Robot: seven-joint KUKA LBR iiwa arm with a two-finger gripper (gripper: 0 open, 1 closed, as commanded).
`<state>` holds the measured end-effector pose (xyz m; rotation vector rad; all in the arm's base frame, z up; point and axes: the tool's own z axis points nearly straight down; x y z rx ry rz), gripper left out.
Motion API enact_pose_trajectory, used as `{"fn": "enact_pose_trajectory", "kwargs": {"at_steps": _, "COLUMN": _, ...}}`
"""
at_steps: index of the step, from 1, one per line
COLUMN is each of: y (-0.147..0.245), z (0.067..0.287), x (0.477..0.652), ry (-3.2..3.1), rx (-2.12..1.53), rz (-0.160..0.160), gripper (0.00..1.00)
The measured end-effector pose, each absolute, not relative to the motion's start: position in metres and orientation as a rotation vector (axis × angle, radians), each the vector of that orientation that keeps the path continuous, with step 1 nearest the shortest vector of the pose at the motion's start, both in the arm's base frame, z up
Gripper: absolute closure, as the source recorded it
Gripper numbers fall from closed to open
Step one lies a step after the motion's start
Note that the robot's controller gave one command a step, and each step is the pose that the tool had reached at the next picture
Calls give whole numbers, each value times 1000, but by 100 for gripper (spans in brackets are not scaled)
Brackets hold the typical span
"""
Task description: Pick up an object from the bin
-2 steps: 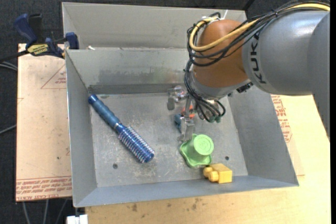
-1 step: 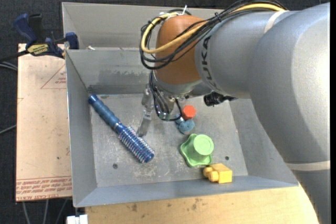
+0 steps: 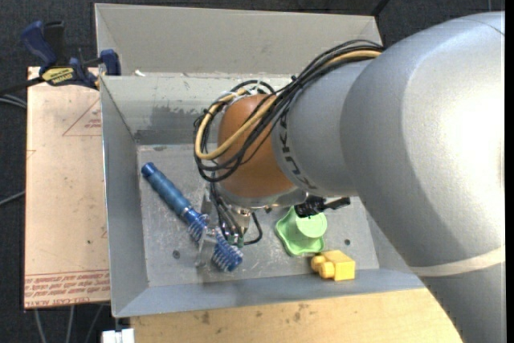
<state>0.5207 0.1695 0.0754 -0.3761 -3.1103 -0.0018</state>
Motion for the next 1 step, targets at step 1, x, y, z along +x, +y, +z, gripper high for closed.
{"fn": "enact_pose_trajectory", "kwargs": {"at_steps": 1, "y": 166, "z": 77, "x": 524, "ry": -3116, "rx": -388, "rz": 1, "gripper": 100}}
